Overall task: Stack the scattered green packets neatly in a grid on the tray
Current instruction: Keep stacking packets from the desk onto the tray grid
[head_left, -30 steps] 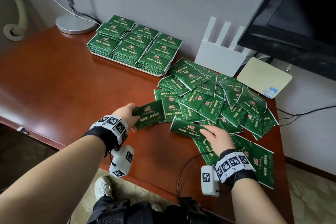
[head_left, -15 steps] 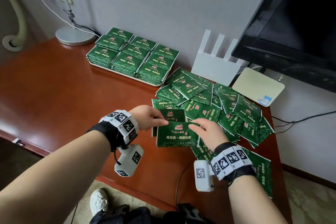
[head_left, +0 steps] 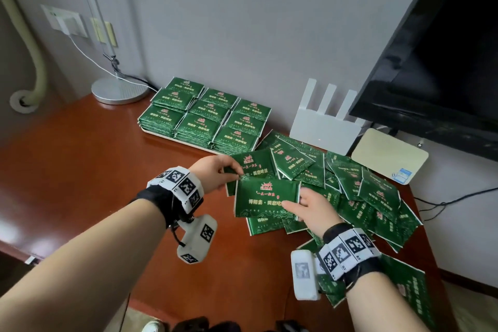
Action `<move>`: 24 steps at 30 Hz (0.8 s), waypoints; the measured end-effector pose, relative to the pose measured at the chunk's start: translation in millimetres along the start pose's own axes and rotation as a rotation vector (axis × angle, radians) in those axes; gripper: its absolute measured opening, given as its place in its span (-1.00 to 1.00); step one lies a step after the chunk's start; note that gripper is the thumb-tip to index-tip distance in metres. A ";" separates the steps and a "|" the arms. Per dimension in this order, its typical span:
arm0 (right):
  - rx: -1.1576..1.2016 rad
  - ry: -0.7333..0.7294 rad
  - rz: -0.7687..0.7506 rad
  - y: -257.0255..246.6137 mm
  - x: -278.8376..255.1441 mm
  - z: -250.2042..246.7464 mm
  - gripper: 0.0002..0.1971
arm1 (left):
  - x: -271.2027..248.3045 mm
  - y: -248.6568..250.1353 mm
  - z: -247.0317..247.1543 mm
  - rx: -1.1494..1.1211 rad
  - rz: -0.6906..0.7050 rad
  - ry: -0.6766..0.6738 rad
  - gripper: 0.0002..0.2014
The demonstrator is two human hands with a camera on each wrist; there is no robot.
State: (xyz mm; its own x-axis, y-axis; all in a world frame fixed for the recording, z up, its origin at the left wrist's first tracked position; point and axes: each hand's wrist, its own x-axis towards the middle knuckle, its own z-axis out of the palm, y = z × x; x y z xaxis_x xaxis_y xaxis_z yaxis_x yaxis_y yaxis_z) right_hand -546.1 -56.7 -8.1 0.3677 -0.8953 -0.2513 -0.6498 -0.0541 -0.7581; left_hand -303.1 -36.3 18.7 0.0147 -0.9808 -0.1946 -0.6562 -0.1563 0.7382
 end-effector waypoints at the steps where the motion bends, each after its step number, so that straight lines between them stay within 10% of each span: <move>1: 0.000 0.020 -0.004 -4.3 3.4 0.5 -0.91 | 3.8 -2.7 -7.9 0.003 -0.007 0.018 -0.83; 6: 0.072 0.139 0.034 -30.3 24.7 -1.4 -0.87 | 29.8 -22.6 -63.4 -0.011 -0.088 0.040 -0.26; 12: 0.135 0.299 0.110 -60.2 68.3 4.8 -0.79 | 69.9 -55.4 -133.1 0.000 -0.112 0.039 -0.75; 24: 0.108 0.437 0.295 -84.5 190.1 5.4 -0.77 | 199.4 -85.5 -197.6 0.182 -0.208 -0.037 -0.77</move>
State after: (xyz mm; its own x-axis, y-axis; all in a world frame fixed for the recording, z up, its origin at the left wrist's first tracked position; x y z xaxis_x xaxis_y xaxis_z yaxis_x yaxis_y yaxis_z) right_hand -417.7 -220.0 5.0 -0.1459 -0.9675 -0.2064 -0.6034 0.2524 -0.7564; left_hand -95.0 -241.6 44.4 0.1382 -0.9242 -0.3560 -0.7665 -0.3274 0.5525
